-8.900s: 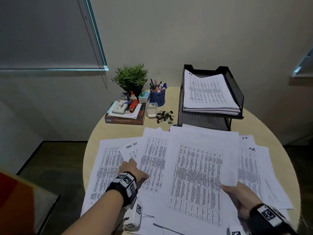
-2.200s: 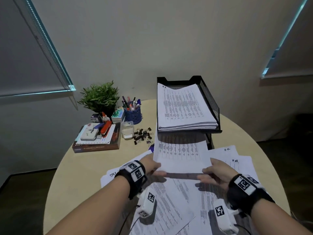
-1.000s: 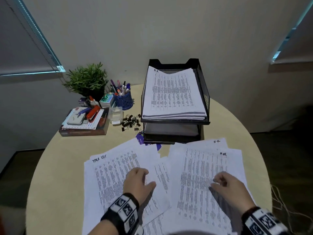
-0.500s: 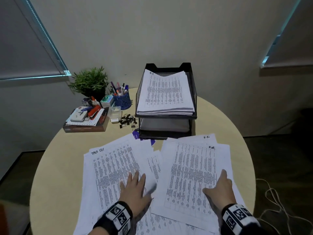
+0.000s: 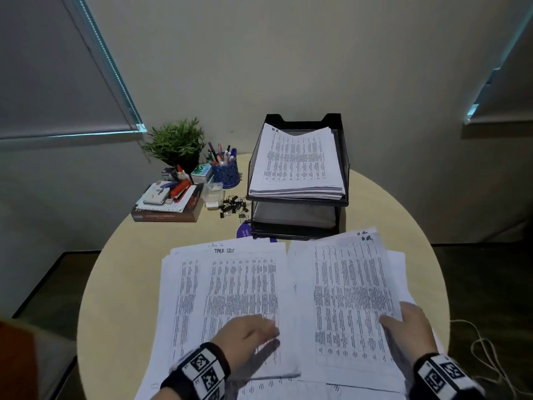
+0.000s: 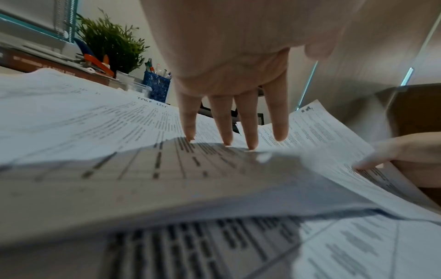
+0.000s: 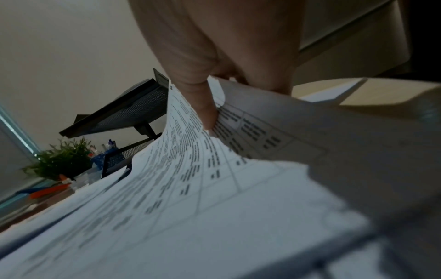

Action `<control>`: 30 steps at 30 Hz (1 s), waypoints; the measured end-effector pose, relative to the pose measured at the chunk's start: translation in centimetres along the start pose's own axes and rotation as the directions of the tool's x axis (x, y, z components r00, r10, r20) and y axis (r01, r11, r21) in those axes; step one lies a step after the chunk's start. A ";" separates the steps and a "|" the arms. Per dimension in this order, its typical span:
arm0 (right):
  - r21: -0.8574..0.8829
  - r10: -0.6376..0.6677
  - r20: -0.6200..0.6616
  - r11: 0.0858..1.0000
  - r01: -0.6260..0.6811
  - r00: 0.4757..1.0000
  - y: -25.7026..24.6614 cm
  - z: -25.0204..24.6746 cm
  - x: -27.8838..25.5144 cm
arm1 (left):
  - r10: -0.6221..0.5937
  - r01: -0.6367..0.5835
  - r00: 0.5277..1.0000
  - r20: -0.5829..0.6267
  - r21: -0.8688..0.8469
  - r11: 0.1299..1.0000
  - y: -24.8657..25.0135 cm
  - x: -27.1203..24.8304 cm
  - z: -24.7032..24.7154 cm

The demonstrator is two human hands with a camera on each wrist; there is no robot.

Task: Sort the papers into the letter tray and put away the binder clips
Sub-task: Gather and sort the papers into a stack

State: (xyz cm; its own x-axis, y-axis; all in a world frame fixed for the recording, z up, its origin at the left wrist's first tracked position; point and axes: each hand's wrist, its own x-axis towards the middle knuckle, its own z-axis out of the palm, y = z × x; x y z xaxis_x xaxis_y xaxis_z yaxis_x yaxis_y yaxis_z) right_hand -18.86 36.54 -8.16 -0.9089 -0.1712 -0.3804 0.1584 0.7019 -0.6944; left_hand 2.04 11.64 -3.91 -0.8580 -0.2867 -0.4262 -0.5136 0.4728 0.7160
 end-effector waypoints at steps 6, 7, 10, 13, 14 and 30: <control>-0.126 -0.033 0.024 0.991 0.036 0.999 1.0 -0.9 0.2 | -0.223 0.332 0.858 -0.463 0.169 0.928 -3.3 2.0 -2.3; -0.079 -0.034 0.050 0.996 0.038 0.998 1.1 -1.2 0.3 | -0.313 0.426 0.804 -0.506 0.122 0.896 -4.1 2.3 -3.1; 0.183 0.015 0.117 0.982 -0.036 0.993 0.4 -2.7 -0.2 | -0.469 0.561 0.737 -0.486 0.054 0.826 -6.3 2.6 -4.8; 0.460 0.127 0.253 0.856 -0.235 0.959 0.1 -3.9 -0.6 | -0.494 0.568 0.752 -0.437 0.050 0.821 -7.4 2.9 -5.7; 0.495 0.149 0.272 0.826 -0.271 0.951 0.2 -4.2 -0.5 | -0.493 0.557 0.760 -0.424 0.033 0.830 -7.6 3.0 -5.8; 0.350 0.034 0.363 0.921 -0.170 0.931 -8.1 -0.2 -4.5 | -0.442 0.102 0.778 -0.447 -0.604 0.790 -6.2 2.9 -5.4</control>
State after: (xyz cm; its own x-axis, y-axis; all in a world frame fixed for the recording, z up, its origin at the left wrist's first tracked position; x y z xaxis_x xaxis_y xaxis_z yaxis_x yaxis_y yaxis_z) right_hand -16.13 31.74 -0.75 -0.7012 -0.3865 -0.5991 0.4354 0.4333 -0.7891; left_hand 2.74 3.40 -6.57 -0.4390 -0.8040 -0.4010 -0.4909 -0.1591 0.8565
